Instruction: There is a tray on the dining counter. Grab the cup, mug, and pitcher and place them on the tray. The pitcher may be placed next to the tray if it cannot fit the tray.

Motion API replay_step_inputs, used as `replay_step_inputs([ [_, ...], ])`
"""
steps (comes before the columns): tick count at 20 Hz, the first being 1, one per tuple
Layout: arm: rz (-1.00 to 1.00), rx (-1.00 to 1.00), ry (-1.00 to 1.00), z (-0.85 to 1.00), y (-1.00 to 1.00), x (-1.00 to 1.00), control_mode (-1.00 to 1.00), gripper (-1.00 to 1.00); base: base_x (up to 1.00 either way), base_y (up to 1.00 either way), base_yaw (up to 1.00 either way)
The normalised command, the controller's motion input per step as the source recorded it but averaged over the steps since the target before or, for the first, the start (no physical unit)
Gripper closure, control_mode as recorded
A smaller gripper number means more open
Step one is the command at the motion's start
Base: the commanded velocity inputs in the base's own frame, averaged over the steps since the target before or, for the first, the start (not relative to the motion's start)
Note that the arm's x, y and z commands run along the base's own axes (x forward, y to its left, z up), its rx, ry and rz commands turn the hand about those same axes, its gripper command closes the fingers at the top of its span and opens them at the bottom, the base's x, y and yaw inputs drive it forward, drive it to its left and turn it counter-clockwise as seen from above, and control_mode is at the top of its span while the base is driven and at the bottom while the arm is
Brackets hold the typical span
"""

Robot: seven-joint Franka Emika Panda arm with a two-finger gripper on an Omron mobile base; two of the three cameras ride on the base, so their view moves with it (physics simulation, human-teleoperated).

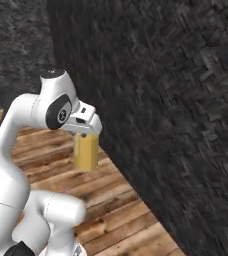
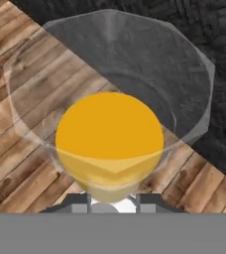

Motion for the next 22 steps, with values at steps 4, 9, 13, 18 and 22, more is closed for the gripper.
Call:
replay_step_inputs([
  [4,0.00,0.00,0.00,0.00,0.00,0.00,1.00,1.00,0.62,0.26,0.96],
  [9,0.00,0.00,0.00,0.00,0.00,0.00,1.00,1.00,0.95,0.14,0.82],
  [13,0.00,0.00,0.00,0.00,0.00,0.00,1.00,1.00,1.00,-0.01,0.42],
  [18,0.00,0.00,0.00,0.00,0.00,0.00,1.00,1.00,1.00,-0.26,0.22],
  [22,0.00,0.00,0.00,0.00,0.00,0.00,1.00,1.00,1.00,-0.42,0.17],
])
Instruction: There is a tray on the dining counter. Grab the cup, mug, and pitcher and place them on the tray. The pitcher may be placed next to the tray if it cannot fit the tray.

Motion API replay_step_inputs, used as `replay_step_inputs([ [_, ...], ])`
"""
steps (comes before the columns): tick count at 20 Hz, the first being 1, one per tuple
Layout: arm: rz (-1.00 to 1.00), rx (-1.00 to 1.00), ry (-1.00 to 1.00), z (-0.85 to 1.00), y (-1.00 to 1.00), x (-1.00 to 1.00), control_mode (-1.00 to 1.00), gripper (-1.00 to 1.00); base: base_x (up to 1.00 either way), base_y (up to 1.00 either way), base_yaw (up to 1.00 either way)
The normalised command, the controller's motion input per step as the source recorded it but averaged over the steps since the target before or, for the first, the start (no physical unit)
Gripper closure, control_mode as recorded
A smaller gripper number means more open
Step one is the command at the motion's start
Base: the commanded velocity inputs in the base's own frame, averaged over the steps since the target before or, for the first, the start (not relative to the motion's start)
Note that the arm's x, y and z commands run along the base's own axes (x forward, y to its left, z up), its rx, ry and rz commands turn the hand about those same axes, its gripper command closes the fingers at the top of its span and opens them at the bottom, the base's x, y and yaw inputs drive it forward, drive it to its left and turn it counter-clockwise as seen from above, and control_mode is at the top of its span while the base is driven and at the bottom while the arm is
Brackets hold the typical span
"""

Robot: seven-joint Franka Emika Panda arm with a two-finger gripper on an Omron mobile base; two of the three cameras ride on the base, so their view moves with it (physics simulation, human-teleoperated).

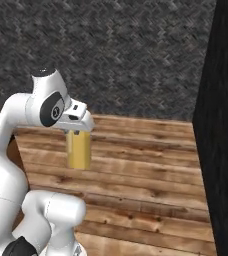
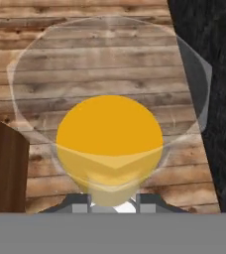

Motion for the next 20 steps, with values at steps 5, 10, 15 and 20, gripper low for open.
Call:
replay_step_inputs([
  [5,0.00,0.00,0.00,0.00,0.00,0.00,1.00,1.00,1.00,-0.41,0.13],
  [10,0.00,0.00,0.00,0.00,0.00,0.00,1.00,1.00,1.00,-0.50,0.13],
  [15,0.00,0.00,0.00,0.00,0.00,0.00,1.00,1.00,1.00,-0.57,0.12],
  [20,0.00,0.00,0.00,0.00,0.00,0.00,1.00,1.00,1.00,-0.45,0.14],
])
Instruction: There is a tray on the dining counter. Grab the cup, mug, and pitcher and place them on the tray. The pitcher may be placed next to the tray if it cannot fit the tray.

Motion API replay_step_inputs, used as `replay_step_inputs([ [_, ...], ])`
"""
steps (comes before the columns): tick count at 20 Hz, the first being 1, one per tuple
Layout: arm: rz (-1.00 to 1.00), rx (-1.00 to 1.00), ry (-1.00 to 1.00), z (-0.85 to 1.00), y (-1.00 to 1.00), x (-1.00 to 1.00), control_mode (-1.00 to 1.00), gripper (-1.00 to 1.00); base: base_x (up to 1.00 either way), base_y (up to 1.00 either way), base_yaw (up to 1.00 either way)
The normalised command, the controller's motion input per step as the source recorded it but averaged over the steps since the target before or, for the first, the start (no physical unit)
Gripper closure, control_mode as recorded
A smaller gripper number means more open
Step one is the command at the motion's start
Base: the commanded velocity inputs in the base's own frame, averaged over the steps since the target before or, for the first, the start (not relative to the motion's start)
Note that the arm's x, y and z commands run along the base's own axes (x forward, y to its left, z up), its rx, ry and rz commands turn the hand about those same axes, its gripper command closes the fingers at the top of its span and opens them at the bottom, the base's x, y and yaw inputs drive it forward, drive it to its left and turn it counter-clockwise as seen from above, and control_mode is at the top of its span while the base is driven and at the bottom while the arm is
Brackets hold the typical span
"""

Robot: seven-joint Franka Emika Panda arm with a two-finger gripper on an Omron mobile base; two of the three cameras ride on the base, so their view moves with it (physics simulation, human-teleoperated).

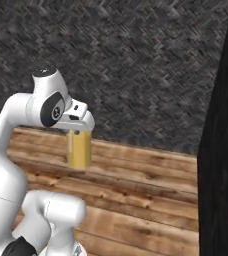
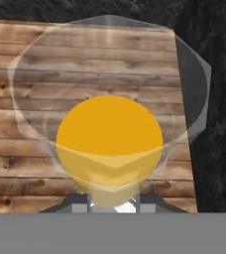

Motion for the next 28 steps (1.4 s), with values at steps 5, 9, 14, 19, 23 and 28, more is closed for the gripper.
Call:
replay_step_inputs([
  [5,0.00,0.00,0.00,0.00,0.00,0.00,1.00,1.00,1.00,-0.08,0.28],
  [9,0.00,0.00,0.00,0.00,0.00,0.00,1.00,1.00,1.00,0.00,0.68],
  [14,0.00,0.00,0.00,0.00,0.00,0.00,1.00,1.00,1.00,-0.04,0.90],
  [19,0.00,0.00,0.00,0.00,0.00,0.00,1.00,1.00,1.00,-0.04,0.97],
  [23,0.00,0.00,0.00,0.00,0.00,0.00,1.00,1.00,1.00,-0.03,0.99],
  [28,0.00,0.00,0.00,0.00,0.00,0.00,1.00,1.00,1.00,-0.06,1.00],
])
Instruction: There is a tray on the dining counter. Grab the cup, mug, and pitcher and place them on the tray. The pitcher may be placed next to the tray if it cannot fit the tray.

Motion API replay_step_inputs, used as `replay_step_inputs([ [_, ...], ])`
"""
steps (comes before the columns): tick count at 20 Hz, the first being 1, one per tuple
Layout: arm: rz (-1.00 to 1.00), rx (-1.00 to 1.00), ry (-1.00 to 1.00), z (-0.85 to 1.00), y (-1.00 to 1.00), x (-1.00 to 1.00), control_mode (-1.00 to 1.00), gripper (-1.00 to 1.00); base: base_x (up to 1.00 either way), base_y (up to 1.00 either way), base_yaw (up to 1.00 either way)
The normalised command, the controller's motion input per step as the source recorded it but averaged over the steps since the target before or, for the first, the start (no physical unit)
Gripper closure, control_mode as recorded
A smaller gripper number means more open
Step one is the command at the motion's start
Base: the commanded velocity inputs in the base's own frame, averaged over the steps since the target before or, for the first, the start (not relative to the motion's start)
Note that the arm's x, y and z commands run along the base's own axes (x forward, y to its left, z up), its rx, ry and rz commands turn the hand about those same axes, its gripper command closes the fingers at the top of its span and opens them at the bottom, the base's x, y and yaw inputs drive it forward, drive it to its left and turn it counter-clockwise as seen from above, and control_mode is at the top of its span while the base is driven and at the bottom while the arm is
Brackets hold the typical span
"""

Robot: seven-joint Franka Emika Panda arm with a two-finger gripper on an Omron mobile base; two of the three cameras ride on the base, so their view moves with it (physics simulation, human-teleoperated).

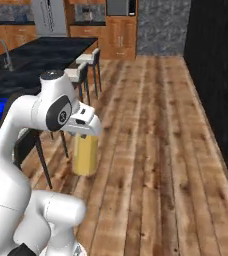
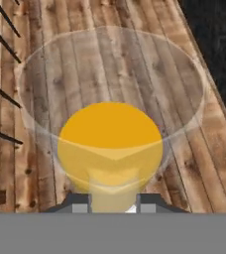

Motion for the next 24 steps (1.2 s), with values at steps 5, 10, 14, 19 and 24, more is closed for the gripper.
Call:
replay_step_inputs([
  [5,0.00,0.00,0.00,0.00,0.00,0.00,1.00,1.00,1.00,-0.14,0.98],
  [10,0.00,0.00,0.00,0.00,0.00,0.00,1.00,1.00,1.00,-0.52,0.86],
  [14,0.00,0.00,0.00,0.00,0.00,0.00,1.00,1.00,0.62,-1.00,0.52],
  [19,0.00,0.00,0.00,0.00,0.00,0.00,1.00,1.00,0.69,-1.00,0.43],
  [24,0.00,0.00,0.00,0.00,0.00,0.00,1.00,1.00,0.69,-0.99,0.50],
])
